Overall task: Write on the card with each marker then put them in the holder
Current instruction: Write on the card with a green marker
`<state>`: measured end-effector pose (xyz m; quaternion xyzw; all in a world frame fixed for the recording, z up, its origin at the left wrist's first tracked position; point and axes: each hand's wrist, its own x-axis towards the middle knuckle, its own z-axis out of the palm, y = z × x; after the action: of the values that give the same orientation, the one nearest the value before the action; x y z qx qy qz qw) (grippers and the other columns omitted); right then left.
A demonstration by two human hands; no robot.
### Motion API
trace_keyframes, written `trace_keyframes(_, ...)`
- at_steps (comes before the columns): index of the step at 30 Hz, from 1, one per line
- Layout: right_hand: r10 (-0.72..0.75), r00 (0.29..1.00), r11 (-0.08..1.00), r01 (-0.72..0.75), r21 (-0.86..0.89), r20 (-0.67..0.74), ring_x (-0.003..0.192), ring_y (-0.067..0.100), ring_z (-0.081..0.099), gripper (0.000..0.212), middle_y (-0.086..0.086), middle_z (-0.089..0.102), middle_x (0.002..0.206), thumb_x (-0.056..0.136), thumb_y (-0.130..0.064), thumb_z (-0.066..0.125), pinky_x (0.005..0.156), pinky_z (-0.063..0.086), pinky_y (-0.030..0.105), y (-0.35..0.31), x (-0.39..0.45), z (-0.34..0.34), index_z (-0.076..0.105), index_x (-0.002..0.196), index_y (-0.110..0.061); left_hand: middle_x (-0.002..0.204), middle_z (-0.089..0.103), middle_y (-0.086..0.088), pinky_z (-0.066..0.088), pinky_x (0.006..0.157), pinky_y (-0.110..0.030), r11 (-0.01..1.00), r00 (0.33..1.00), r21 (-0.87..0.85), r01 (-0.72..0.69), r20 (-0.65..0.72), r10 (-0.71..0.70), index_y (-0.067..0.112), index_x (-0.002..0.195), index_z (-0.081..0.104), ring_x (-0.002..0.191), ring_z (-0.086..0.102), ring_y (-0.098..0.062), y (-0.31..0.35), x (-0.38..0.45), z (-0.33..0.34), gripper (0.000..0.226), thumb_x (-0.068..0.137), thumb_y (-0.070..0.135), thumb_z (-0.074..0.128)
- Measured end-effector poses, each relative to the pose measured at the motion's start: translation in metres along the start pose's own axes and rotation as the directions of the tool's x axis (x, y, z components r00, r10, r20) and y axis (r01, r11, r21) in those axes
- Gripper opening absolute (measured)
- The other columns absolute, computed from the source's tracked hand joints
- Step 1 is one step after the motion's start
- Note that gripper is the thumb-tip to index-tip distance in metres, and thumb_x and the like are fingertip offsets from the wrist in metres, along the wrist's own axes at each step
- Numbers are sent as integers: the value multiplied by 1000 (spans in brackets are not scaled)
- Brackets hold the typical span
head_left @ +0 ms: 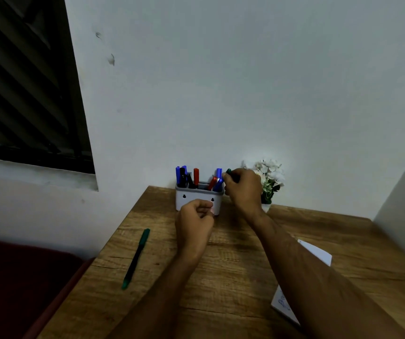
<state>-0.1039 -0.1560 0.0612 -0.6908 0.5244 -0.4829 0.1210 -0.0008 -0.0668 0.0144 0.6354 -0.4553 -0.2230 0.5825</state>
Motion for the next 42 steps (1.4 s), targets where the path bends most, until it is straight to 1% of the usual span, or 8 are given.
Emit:
trace_keyframes(4,-7,999,1000,7,18,-43,77,18,75,30,8,79,93,96,-21,73,77,63,32,-1,4,0,71,123,-8,86,66,15,43,65,-3,1000,1000,0,12,9,-12,18,101,72,81,62,4,-3,0,2,19,87,6,69)
trace_keyframes(14,-58,997,998,57,-18,-48,75,16,72,12,7,78,87,98,-12,69,78,62,32,5,-6,-4,79,100,-6,89,69,11,45,71,-8,999,1000,37,5,4,-5,17,101,73,82,61,2,-4,-1,-2,17,87,9,70)
trace_keyframes(19,-19,993,999,15,-30,-115,77,8,62,14,7,79,91,97,-11,67,67,39,4,3,-22,-18,80,100,-6,95,70,9,42,69,-8,995,1000,99,15,-5,-15,18,102,72,86,61,-1,-1,-4,-12,16,87,12,71)
trace_keyframes(23,-23,991,1000,21,-13,-128,74,7,61,13,5,78,89,96,-9,68,65,38,3,5,-50,-27,80,99,-7,95,70,8,54,79,-23,982,1000,190,-9,-23,14,20,102,72,89,63,-5,-1,-13,-29,17,86,14,72)
trace_keyframes(25,-48,994,999,49,1,-94,73,6,62,12,4,78,89,95,-10,69,66,41,4,8,-66,-30,80,99,-8,96,71,7,56,83,-29,970,998,241,-31,-38,41,21,100,71,91,64,-8,-2,-19,-40,16,86,13,71)
trace_keyframes(29,-69,998,998,69,4,-14,73,3,61,11,2,76,88,97,-11,68,66,46,6,11,-94,-31,78,101,-8,98,70,5,41,67,-15,946,995,321,-40,-75,67,16,102,72,86,59,-5,-6,-28,-59,16,87,12,70)
trace_keyframes(37,-39,990,999,39,1,134,77,-6,61,9,-11,68,86,98,-14,67,67,42,4,11,-131,-28,76,101,-14,112,70,-3,49,76,-25,821,979,569,-48,-134,151,13,112,70,100,65,-17,-22,-38,-90,26,86,11,70)
trace_keyframes(42,-15,978,1000,18,-13,208,85,-2,64,12,-7,74,97,99,-17,66,75,46,9,12,-142,-27,76,106,-17,93,68,-6,58,71,-33,692,988,722,16,-117,98,13,88,68,85,62,-21,-28,-41,-100,7,81,10,70)
